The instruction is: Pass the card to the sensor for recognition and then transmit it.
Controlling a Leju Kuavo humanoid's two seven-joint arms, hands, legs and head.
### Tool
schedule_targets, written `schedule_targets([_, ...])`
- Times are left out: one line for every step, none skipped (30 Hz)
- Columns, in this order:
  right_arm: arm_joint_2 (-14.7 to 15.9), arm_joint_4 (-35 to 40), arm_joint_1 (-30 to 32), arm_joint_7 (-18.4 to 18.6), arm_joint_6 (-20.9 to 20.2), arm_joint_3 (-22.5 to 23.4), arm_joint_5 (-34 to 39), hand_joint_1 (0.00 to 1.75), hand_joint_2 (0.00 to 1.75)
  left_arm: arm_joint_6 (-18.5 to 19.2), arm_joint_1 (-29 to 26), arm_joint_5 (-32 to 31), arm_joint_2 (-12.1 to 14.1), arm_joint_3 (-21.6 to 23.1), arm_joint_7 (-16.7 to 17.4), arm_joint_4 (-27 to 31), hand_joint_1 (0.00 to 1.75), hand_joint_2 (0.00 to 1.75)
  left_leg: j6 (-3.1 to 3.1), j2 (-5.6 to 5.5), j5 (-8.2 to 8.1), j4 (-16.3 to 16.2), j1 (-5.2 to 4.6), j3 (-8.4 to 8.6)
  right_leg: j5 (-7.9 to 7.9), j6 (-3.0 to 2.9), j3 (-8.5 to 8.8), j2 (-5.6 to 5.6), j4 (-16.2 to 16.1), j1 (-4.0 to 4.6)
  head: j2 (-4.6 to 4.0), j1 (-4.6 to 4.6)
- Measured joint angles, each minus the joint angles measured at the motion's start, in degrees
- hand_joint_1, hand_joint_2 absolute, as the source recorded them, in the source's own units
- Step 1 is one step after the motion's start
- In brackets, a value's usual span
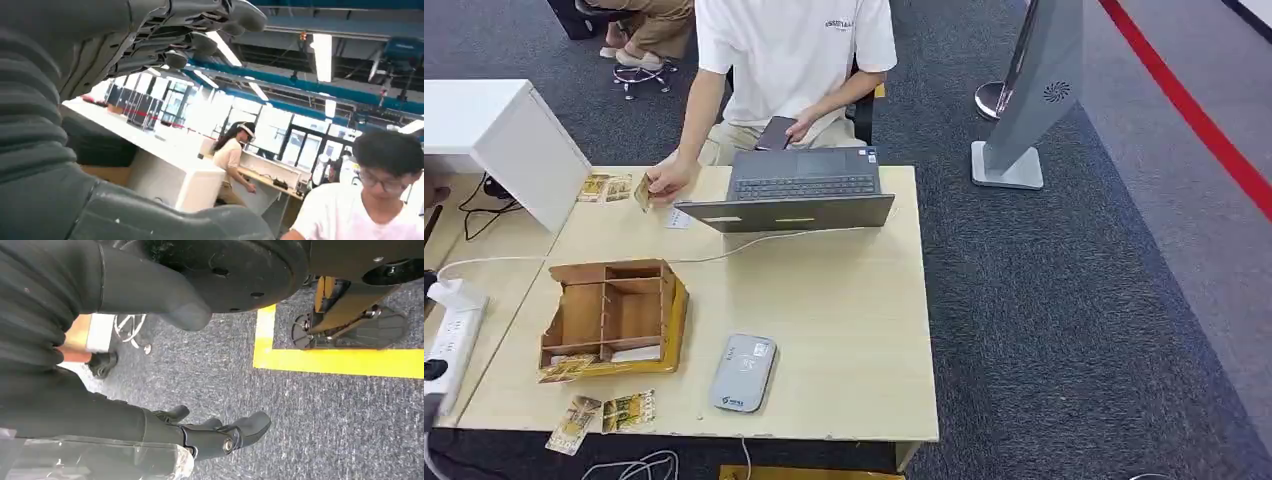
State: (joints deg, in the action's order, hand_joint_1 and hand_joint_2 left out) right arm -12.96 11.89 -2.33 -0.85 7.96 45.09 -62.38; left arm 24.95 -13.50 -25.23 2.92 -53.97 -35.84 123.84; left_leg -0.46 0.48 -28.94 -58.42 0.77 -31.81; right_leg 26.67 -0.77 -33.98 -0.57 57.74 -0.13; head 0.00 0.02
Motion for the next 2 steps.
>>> schedule_targets([0.0,0.0,0.1,-0.3,0.2,0.3,0.2,0.0,1.75,7.1,1.6,2.8,-2.1,-7.3,1.4,0.0,0.0,1.75,-0.08,0.32,-0.06,0.0,-0.04,0.15,-0.04,-0.06,0.01,-0.25,0.0,-0.03,0.0,-0.19])
schedule_targets([-0.1,0.0,0.3,-0.4,0.3,0.6,0.2,0.0,1.75,10.8,3.0,4.6,-4.0,-13.3,2.7,-0.1,0.0,1.75,-0.06,0.53,-0.09,0.0,-0.04,0.21,-0.04,-0.06,0.02,-0.44,0.0,-0.03,0.0,-0.46])
